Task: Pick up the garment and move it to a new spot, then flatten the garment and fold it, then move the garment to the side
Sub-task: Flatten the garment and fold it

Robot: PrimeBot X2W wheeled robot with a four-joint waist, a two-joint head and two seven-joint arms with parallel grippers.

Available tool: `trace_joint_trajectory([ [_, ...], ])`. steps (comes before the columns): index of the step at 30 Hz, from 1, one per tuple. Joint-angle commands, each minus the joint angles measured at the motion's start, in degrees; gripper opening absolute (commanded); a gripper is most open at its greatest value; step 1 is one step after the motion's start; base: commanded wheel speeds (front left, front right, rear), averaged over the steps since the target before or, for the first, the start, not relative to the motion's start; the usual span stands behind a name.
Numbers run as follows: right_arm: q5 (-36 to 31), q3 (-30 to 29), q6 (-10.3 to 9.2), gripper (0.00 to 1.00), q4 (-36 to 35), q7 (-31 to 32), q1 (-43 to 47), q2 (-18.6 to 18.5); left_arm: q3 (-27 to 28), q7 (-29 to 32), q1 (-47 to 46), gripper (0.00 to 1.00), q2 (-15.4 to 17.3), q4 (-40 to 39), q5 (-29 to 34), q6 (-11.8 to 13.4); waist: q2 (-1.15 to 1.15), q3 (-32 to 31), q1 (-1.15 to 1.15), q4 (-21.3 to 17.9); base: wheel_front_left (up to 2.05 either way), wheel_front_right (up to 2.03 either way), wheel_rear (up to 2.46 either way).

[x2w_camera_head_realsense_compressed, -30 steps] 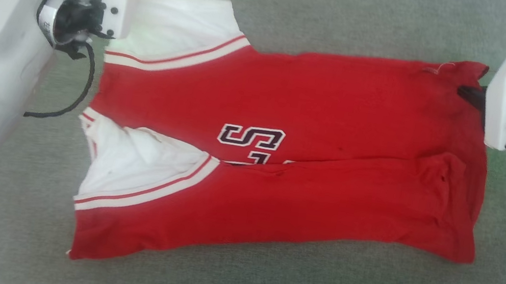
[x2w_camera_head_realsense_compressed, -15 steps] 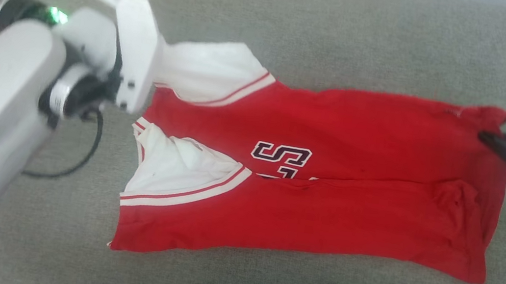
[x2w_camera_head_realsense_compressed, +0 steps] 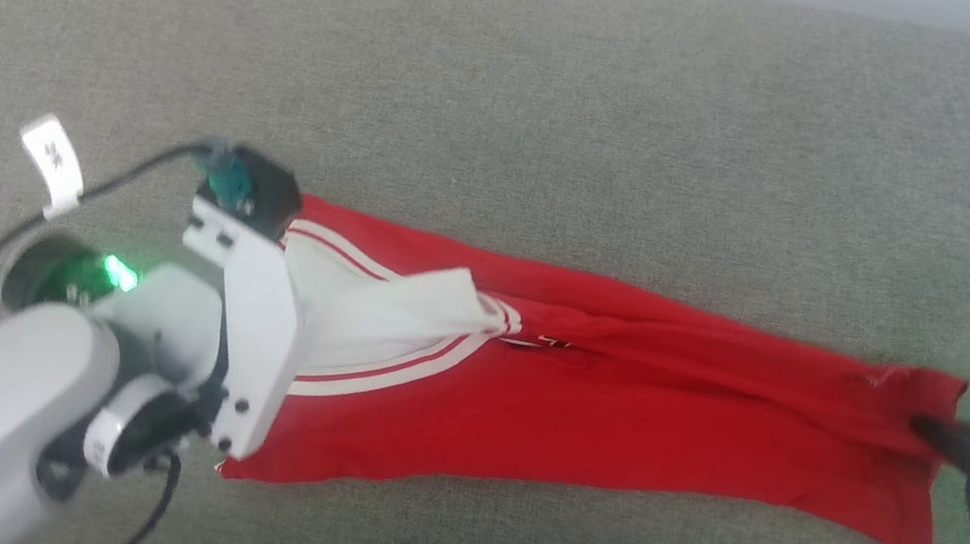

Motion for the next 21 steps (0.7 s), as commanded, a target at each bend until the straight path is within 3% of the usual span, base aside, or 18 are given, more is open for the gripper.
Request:
trace_joint_trajectory([
  [1, -0.5, -0.3, -0.02, 0.00, 0.4, 0.3, 1.2, 0.8, -0.3, -0.6, 2.1, 0.00, -0.2, 0.3, -0.8, 0.4, 0.00, 0.0, 0.00, -0.1, 0.00, 0.00, 0.00],
  [7, -1.7, 1.2, -0.02, 0.00, 3.2, -0.5, 2.2, 3.4, -0.8, -4.0, 6.8, 0.00, -2.2, 6.0, -3.4, -1.5, 0.00, -0.9, 0.00, -0.6, 0.00, 0.00, 0.00],
  [8, -2.1, 1.5, -0.01, 0.16, 3.7, -0.8, 2.2, 3.5, -0.9, -4.5, 7.3, 0.00, -2.4, 7.3, -3.3, -2.0, 0.00, -1.1, 0.00, -0.6, 0.00, 0.00, 0.00],
  [9, -2.7, 1.6, -0.01, 0.95, 4.3, -1.2, 2.0, 3.5, -1.1, -5.1, 7.5, 0.25, -2.6, 8.4, -3.3, -2.6, 0.00, -1.3, 0.00, -0.7, 0.00, 0.00, 0.00],
  [10, -2.7, 1.7, -0.02, 1.00, 4.9, -1.6, 1.8, 3.9, -0.7, -6.1, 7.7, 0.41, -3.0, 9.6, -3.8, -3.0, 0.00, -1.6, 0.00, -0.7, 0.00, 0.00, 0.00],
  [11, -2.9, 1.9, -0.02, 1.00, 5.3, -1.9, 1.7, 4.2, -0.3, -6.7, 7.8, 0.47, -3.3, 10.6, -4.1, -3.4, 0.00, -1.8, 0.00, -0.8, 0.00, 0.00, 0.00],
  [12, -3.1, 2.0, -0.01, 1.00, 5.6, -2.2, 1.5, 4.3, -0.2, -7.5, 7.9, 0.62, -3.3, 11.5, -4.0, -3.9, 0.00, -2.1, 0.00, -0.8, 0.00, 0.00, 0.00],
  [13, -3.2, 1.9, -0.01, 1.00, 5.9, -2.6, 1.3, 4.4, -0.1, -8.4, 7.9, 0.88, -3.4, 12.1, -3.7, -4.4, 0.00, -2.4, 0.00, -0.8, 0.00, 0.00, 0.00],
  [14, -3.4, 1.9, -0.02, 1.00, 6.1, -2.7, 1.3, 4.4, 0.3, -9.3, 7.9, 1.00, -3.6, 12.6, -3.9, -4.8, 0.00, -2.7, 0.00, -0.8, 0.00, 0.00, 0.00],
  [21, -3.2, 1.3, -0.01, 1.00, 5.2, -3.9, 1.9, 5.0, 1.8, -14.4, 9.1, 1.00, -3.6, 13.0, -3.6, -6.6, 0.00, -4.4, 0.00, -0.9, 0.00, 0.00, 0.00],
])
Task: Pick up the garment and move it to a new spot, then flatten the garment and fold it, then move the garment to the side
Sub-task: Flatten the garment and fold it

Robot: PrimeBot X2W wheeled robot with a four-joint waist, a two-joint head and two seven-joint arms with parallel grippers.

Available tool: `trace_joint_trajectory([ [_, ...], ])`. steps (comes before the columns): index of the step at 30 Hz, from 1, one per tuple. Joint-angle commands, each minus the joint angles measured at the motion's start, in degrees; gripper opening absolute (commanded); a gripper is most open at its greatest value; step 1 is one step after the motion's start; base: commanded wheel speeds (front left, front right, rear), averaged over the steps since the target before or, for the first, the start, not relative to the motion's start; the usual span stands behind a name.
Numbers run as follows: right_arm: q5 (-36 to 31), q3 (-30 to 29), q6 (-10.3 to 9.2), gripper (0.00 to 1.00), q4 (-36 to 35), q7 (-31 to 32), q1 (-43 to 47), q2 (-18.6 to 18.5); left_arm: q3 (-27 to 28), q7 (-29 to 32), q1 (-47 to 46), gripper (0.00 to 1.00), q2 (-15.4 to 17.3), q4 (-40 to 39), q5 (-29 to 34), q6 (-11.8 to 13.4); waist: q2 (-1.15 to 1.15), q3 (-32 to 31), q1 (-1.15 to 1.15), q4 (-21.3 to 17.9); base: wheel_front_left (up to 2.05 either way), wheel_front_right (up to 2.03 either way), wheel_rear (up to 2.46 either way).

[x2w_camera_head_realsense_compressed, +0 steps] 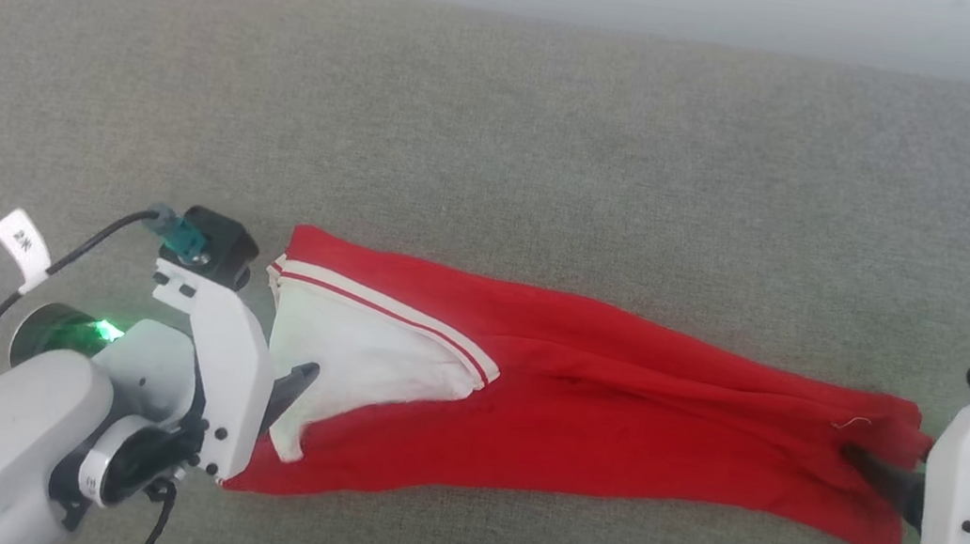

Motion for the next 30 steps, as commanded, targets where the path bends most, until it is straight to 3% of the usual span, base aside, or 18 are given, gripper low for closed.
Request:
trace_joint_trajectory([
  [1, 0.0, -0.3, -0.02, 1.00, -0.3, -0.4, 0.2, 0.1, 0.2, -0.6, 1.0, 1.00, 0.0, -0.1, 0.4, -0.3, 0.00, -0.3, 0.00, 0.0, 0.00, 0.00, 0.00],
  [9, -1.3, -4.1, -0.02, 1.00, -0.8, -1.1, 1.4, 1.2, 3.5, -11.2, 4.7, 1.00, 1.1, -2.8, 2.4, 0.2, 0.00, -1.1, 0.00, -0.3, 0.00, 0.00, 0.00],
  [18, -2.0, -7.7, -0.02, 1.00, 4.3, -1.1, 1.4, 2.1, 7.5, -27.4, 10.2, 1.00, 0.8, -1.8, 5.4, 0.2, 0.00, -0.9, 0.00, 0.6, 0.00, 0.00, 0.00],
  [30, 0.5, -3.6, -0.02, 1.00, 13.2, -0.9, -1.6, 3.0, 13.6, -46.4, 18.0, 1.00, -2.1, 3.2, 5.7, 1.7, 0.00, -0.4, 0.00, 2.7, 0.00, 0.00, 0.00],
])
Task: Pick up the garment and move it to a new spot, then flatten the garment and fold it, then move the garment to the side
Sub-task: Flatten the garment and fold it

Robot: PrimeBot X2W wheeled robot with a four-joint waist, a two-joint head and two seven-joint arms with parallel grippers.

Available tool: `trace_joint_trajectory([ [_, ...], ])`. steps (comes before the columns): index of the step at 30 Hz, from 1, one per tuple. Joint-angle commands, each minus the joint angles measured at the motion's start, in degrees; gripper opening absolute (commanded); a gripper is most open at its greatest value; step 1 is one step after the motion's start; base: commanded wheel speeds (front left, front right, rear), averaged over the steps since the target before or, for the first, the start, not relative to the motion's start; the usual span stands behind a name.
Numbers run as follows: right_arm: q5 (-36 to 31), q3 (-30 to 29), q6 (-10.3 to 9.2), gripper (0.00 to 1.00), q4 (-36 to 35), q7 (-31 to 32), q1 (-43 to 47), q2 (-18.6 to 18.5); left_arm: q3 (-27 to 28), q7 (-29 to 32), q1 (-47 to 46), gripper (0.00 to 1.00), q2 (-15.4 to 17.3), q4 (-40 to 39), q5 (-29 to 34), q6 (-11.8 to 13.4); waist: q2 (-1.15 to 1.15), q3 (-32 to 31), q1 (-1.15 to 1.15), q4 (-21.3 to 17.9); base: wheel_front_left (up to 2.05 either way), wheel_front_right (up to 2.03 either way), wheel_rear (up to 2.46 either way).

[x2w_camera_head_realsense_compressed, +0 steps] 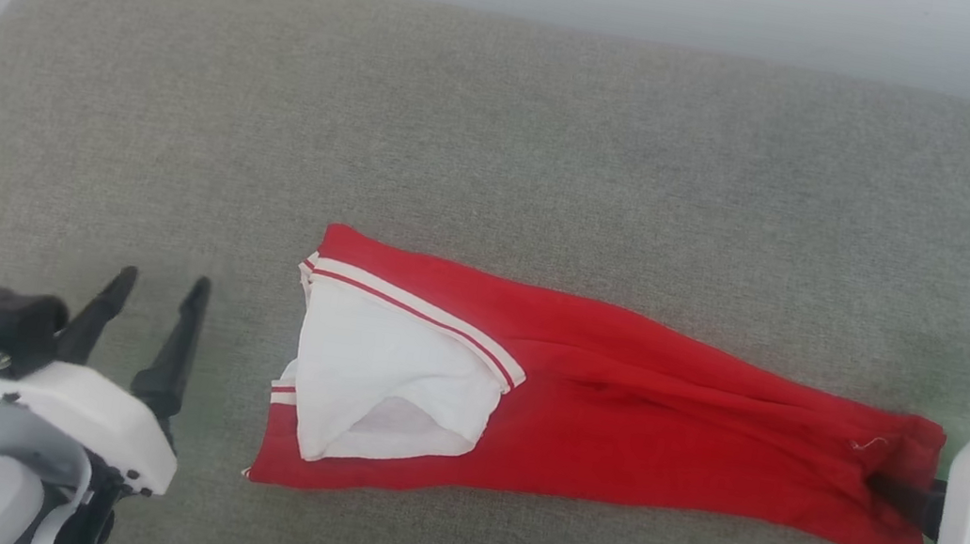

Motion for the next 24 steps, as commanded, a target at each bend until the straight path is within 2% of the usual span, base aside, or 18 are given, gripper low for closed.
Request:
trace_joint_trajectory([
  [1, 0.5, 1.8, -0.01, 1.00, 2.0, -0.3, -0.8, 0.5, 1.0, -2.2, 1.5, 1.00, -0.7, 0.9, 0.7, 0.5, 0.00, -0.1, 0.00, 0.4, 0.00, 0.00, 0.00],
  [6, 3.1, 6.8, 0.02, 1.00, 6.5, 0.3, -3.0, 1.1, 4.2, -5.3, 4.0, 1.00, -2.7, 2.9, 0.5, 0.3, 0.00, -0.4, 0.00, 1.2, 0.00, 0.00, 0.00],
  [7, 3.8, 8.1, 0.06, 0.47, 6.6, 0.3, -3.3, 1.0, 4.8, -5.6, 4.7, 1.00, -3.0, 3.3, 0.7, 0.0, 0.00, -0.5, 0.00, 1.3, 0.00, 0.00, 0.00],
  [8, 4.5, 8.9, 0.10, 0.00, 7.0, 0.1, -3.5, 0.7, 5.6, -5.8, 5.1, 1.00, -3.4, 3.6, 1.1, 0.0, 0.00, -0.5, 0.00, 1.4, 0.00, 0.00, 0.00],
  [16, 9.4, 11.6, 0.00, 0.00, 8.0, -2.8, -5.3, -2.0, 14.6, -6.1, 10.0, 1.00, -8.5, 4.1, 5.1, -3.0, 0.00, -1.5, 0.00, 1.9, 0.00, 0.00, 0.00],
  [24, 11.7, 9.8, -0.01, 0.00, 9.2, -5.7, -6.9, -6.2, 21.5, -6.1, 13.0, 1.00, -13.6, 4.3, 9.4, -6.9, 0.00, -2.3, 0.00, 1.4, 0.00, 0.00, 0.00],
])
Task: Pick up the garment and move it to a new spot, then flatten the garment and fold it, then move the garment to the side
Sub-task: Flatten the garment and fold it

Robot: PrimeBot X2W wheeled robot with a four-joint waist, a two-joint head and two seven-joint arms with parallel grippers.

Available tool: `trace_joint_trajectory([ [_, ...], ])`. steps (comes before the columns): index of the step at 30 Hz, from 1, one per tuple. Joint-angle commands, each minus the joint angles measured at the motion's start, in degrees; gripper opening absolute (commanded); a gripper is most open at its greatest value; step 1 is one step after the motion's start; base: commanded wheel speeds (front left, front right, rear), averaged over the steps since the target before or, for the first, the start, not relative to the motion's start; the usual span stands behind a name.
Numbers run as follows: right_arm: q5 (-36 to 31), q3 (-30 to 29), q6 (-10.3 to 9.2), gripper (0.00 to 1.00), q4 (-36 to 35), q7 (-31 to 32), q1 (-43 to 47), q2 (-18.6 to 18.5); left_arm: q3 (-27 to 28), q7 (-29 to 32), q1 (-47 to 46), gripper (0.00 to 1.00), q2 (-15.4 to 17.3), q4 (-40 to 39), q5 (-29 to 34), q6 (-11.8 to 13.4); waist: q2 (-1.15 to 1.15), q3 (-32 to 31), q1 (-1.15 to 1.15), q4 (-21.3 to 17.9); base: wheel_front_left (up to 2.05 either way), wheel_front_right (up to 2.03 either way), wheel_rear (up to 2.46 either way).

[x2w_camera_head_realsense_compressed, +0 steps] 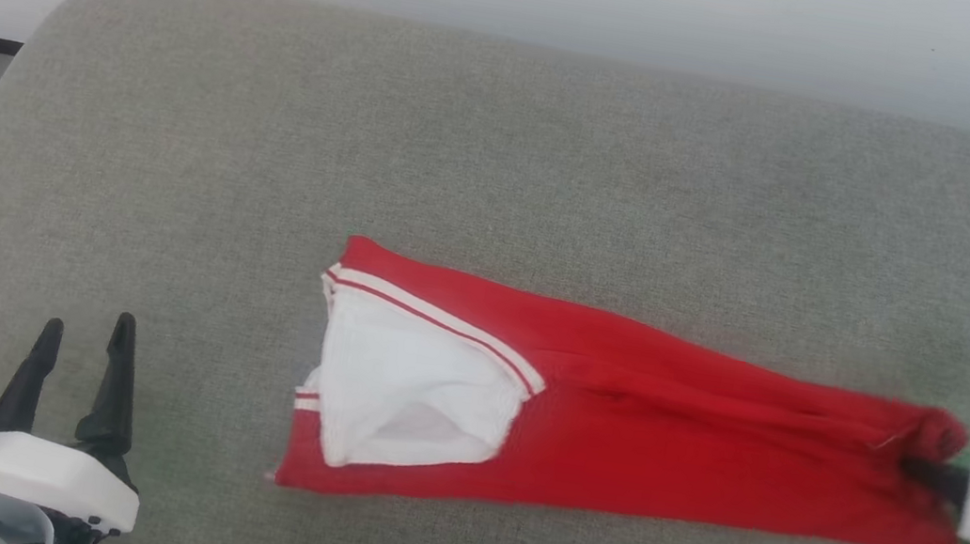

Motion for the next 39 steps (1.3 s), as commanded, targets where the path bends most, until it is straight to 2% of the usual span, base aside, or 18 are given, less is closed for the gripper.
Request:
trace_joint_trajectory([
  [1, 0.3, -0.6, -0.03, 0.00, 0.9, -0.6, -0.8, -1.0, 0.6, -0.2, 0.6, 1.00, -0.5, 0.2, 0.8, -0.6, 0.00, 0.0, 0.00, 0.0, 0.00, 0.00, 0.00],
  [10, -1.3, -4.8, -0.05, 0.00, 9.6, -5.0, -5.0, -7.3, 3.8, -0.2, -0.4, 1.00, -3.7, 1.6, 4.0, -3.9, 0.00, 0.6, 0.00, 0.0, 0.00, 0.00, 0.00],
  [16, -2.6, -4.9, -0.05, 0.00, 15.5, -7.7, -8.3, -7.8, 5.3, -0.2, -1.5, 1.00, -5.3, 2.8, 5.4, -5.8, 0.00, 1.2, 0.00, -0.4, 0.00, 0.00, 0.00],
  [20, -2.2, -3.2, -0.05, 0.00, 15.9, -8.0, -9.4, -7.6, 6.4, -0.2, -1.7, 1.00, -5.9, 3.5, 6.2, -6.9, 0.00, 1.3, 0.00, -1.0, 0.00, 0.00, 0.00],
  [24, -0.9, -0.8, -0.03, 0.00, 12.1, -7.6, -7.8, -7.5, 7.4, -0.2, -1.2, 1.00, -6.5, 3.8, 6.6, -7.5, 0.00, 0.8, 0.00, -1.4, 0.00, 0.00, 0.00],
  [30, 2.4, 2.2, -0.03, 0.00, 0.8, -6.5, -4.3, -7.3, 8.3, -0.2, -0.1, 1.00, -6.9, 3.8, 7.4, -8.2, 0.00, -0.2, 0.00, -1.8, 0.00, 0.00, 0.00],
  [31, 2.4, 2.2, -0.03, 0.00, 0.8, -6.5, -4.3, -7.3, 8.3, -0.2, -0.1, 1.00, -6.9, 3.8, 7.4, -8.2, 0.00, -0.2, 0.00, -1.8, 0.00, 0.00, 0.00],
  [33, 2.9, 3.5, -0.02, 0.00, -5.5, -5.8, -3.1, -6.1, 8.5, -0.2, 0.2, 1.00, -7.0, 3.8, 7.6, -8.5, 0.00, -0.6, 0.00, -1.7, 0.00, 0.00, 0.00],
  [39, 2.1, 6.5, -0.02, 0.00, -13.1, -4.2, -2.8, -2.6, 8.0, -0.2, -0.3, 1.00, -7.5, 4.1, 7.9, -9.1, 0.00, -1.0, 0.00, -0.6, 0.00, 0.00, 0.00],
])
